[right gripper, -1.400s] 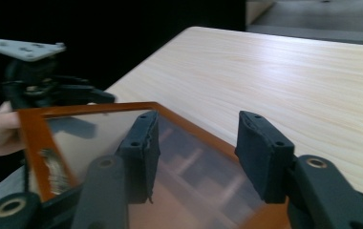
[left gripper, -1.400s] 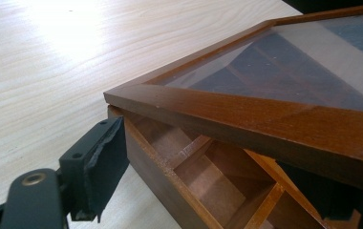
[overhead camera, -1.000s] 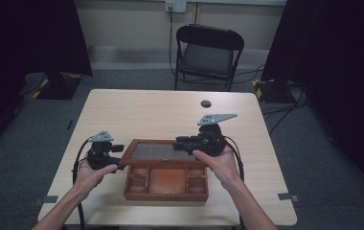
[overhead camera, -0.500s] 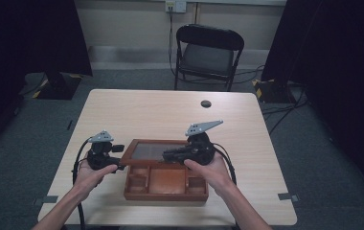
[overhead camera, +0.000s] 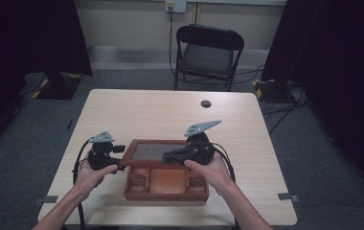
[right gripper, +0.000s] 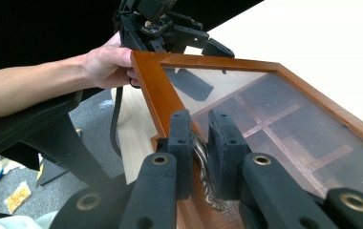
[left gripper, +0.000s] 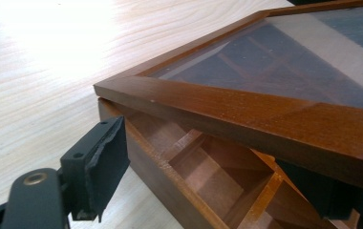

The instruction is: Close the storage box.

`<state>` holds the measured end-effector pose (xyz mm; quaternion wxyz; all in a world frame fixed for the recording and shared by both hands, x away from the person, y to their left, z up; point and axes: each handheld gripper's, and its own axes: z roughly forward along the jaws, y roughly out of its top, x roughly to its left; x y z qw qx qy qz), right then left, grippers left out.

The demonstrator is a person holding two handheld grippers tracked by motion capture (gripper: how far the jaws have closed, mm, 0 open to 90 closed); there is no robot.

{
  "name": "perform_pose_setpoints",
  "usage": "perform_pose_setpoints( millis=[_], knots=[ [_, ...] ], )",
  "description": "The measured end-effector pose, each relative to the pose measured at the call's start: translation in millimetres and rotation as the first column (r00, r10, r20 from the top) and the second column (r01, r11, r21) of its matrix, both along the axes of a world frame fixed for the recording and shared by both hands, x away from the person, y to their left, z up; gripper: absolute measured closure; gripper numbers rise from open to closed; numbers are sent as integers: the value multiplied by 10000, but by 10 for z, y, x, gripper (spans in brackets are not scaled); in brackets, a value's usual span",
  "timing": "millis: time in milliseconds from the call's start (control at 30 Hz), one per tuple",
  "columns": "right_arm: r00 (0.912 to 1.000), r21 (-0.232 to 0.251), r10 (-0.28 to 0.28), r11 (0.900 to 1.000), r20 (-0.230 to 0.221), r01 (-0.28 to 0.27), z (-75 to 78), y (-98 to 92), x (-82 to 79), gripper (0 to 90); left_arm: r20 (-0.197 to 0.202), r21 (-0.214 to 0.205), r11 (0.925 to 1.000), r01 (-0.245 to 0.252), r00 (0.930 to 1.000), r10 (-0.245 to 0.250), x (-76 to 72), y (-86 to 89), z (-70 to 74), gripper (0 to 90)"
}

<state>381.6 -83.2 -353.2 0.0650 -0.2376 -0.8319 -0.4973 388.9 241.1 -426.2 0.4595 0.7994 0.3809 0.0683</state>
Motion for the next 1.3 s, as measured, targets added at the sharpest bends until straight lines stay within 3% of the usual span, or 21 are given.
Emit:
perform_pose_setpoints(
  millis=[200, 500, 867, 1300],
  knots=[
    [10000, 62, -16, 10000, 61, 16, -19, -15, 33, 812, 105, 46, 9994, -335, 9994, 335, 3, -12, 0, 240],
    [9999, -45, -148, 9999, 32, 148, -74, -1, 107, 813, -41, 44, 9993, -385, 9993, 385, 35, 3, -25, 207],
    [9999, -348, -146, 9993, 60, 148, -120, 11, 76, 814, -25, 502, 9984, -254, 9997, 256, 29, 15, -59, 204],
    [9999, -532, -85, 9985, 93, 90, -128, 13, 58, 815, -16, 439, 9958, -807, 9967, 809, 76, 201, -71, 203]
  ],
)
